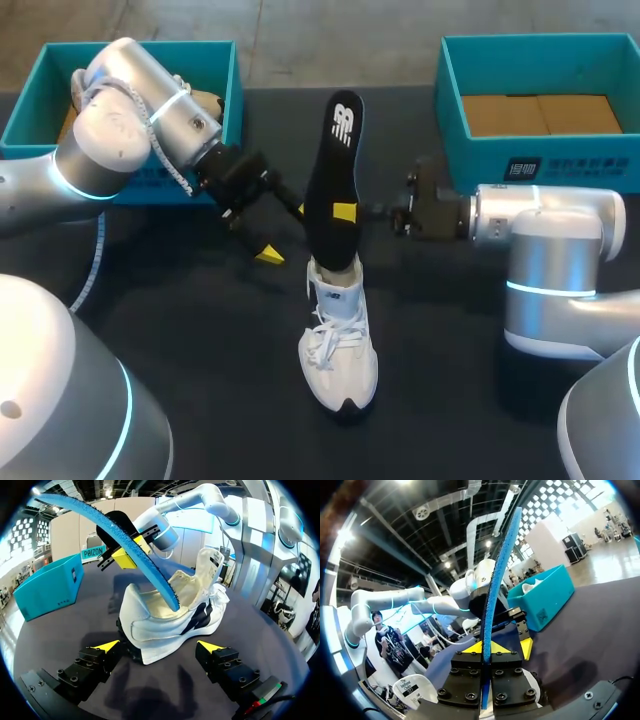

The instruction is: Take the shoe out of the shoebox, open the shoe tongue, remove and reinsert the insole, then place the shoe into the shoebox

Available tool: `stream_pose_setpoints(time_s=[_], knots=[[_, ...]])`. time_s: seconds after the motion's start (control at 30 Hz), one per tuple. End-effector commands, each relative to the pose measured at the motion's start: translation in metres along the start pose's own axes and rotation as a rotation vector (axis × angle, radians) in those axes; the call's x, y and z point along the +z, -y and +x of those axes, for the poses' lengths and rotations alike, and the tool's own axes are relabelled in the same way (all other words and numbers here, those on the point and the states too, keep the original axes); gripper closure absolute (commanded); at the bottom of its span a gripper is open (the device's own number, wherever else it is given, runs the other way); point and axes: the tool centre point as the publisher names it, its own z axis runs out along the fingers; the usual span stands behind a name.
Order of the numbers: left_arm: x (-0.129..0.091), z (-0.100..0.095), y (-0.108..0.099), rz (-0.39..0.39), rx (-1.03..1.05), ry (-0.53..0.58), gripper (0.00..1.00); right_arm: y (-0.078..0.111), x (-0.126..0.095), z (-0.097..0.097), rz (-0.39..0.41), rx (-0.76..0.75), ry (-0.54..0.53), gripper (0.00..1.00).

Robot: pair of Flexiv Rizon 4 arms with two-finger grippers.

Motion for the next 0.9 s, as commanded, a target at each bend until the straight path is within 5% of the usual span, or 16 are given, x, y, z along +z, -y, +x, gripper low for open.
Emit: stream_pose_setpoints(time_s=[0.03,0.9], knots=[[0.000,-0.001,0.000,-0.002,0.000,-0.003,0.00,0.003,-0.001,0.001,0.002,0.007,0.005,1.00],[0.000,-0.001,0.000,-0.002,0.000,-0.003,0.00,0.015,0.002,-0.007,0.000,0.041,0.004,1.00]])
